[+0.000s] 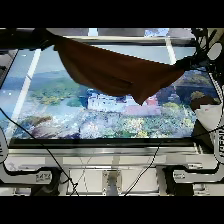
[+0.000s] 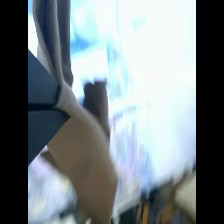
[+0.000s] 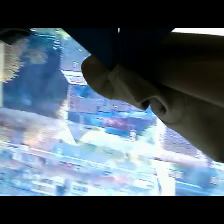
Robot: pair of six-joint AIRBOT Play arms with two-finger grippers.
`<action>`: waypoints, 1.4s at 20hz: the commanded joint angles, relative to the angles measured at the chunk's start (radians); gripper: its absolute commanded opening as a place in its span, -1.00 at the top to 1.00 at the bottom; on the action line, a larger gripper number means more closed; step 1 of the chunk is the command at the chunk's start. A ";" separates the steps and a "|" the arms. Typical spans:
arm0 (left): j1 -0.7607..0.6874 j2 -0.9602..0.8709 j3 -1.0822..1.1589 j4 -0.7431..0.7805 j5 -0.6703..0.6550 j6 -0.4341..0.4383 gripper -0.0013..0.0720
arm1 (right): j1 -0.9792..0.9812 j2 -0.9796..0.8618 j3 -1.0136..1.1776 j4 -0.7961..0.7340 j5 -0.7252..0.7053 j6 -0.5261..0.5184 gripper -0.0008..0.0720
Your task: Fold the shirts.
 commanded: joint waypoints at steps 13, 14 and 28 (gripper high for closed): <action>0.114 0.311 0.007 0.175 -0.197 0.024 0.94 | 0.003 0.426 0.052 0.372 0.278 -0.077 0.91; 0.114 0.352 0.007 0.187 -0.208 0.025 0.94 | 0.003 0.476 0.052 0.370 0.314 -0.061 0.91; 0.114 0.261 -0.550 0.292 -0.121 0.022 0.94 | 0.003 0.322 -0.472 0.403 -0.042 0.002 0.90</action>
